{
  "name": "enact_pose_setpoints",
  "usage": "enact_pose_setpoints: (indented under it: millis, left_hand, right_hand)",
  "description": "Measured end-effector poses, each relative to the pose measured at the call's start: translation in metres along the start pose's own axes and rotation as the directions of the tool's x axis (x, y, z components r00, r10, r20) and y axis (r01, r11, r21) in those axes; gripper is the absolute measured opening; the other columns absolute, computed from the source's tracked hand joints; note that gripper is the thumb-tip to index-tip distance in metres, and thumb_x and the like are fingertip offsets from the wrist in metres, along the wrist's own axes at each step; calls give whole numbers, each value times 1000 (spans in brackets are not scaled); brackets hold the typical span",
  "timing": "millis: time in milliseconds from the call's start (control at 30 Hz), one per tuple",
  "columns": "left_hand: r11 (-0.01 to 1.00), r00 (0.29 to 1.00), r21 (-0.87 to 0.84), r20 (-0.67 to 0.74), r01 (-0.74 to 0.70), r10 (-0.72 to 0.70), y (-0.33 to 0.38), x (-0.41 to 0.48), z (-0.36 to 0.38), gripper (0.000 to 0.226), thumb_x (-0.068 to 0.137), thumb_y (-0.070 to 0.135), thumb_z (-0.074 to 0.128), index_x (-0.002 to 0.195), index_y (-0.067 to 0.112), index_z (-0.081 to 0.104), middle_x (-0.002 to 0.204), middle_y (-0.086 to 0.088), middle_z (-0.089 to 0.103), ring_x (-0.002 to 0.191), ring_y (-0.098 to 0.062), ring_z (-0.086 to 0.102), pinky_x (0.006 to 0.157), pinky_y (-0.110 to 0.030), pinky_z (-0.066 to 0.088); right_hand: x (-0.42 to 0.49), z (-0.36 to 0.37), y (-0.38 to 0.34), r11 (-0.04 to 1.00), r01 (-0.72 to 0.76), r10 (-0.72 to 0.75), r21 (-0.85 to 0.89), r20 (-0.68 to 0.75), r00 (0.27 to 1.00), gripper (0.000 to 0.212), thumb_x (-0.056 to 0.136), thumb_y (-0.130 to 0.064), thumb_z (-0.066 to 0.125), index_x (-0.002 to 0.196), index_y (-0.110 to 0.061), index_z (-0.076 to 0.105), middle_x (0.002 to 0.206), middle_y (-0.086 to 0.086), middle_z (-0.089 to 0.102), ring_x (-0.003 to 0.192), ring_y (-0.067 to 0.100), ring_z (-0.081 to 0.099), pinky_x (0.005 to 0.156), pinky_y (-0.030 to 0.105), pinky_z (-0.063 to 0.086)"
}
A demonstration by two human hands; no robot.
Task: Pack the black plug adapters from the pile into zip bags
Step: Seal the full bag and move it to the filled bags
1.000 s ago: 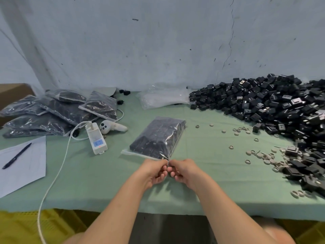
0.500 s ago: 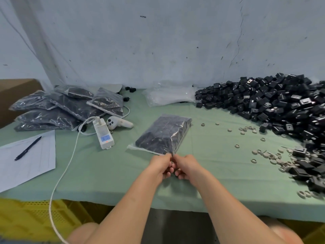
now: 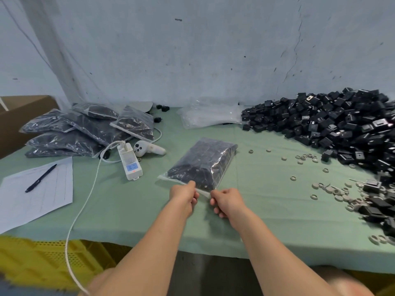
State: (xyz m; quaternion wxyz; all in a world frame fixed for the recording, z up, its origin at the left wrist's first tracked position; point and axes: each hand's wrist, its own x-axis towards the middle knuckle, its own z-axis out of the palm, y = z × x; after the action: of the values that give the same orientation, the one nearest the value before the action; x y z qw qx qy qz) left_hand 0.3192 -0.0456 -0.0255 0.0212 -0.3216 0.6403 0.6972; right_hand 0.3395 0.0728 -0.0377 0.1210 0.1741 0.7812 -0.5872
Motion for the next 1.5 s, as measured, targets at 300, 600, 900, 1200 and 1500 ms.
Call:
enact_pose_setpoints:
  millis: [300,600,900,1200,1500]
  left_hand:
    - [999,999,-25,14,42,-41,7,14,-12,28,95,9,50,67,10,49,43,-2,48,23,-4,40,29,-10,29]
    - [997,999,72,45,-15,12,-6,7,7,32,91,7,52,60,7,51,38,0,43,26,-8,32,31,-11,23]
    - [995,988,-66,-137,-77,67,8,37,-12,35,91,2,49,57,7,47,28,4,38,18,-6,25,30,-7,17]
    - [999,986,-21,-162,-40,36,27,90,-49,27,90,6,53,63,8,52,33,2,44,21,-5,31,32,-8,26]
    - [967,976,-236,-215,-92,40,49,66,-78,24,98,6,38,76,17,39,67,-5,43,26,-3,40,30,-6,26]
  right_hand:
    - [0,1,-1,997,-28,22,67,95,995,30,99,-30,55,81,-6,63,53,-3,68,31,11,48,34,16,32]
    - [7,4,-11,988,-103,90,117,113,990,27,103,-25,51,80,-13,58,44,-10,61,28,5,43,32,12,25]
    - [6,9,-1,983,-37,29,178,48,998,20,104,-22,50,92,-8,57,49,-7,60,28,8,44,30,15,28]
    - [3,5,1,981,-30,7,193,116,993,23,105,-23,48,92,-7,58,53,-5,61,32,11,49,33,18,38]
    - [1,-16,6,919,-45,-6,392,129,992,30,104,-17,51,80,-1,56,60,9,57,37,12,58,40,22,50]
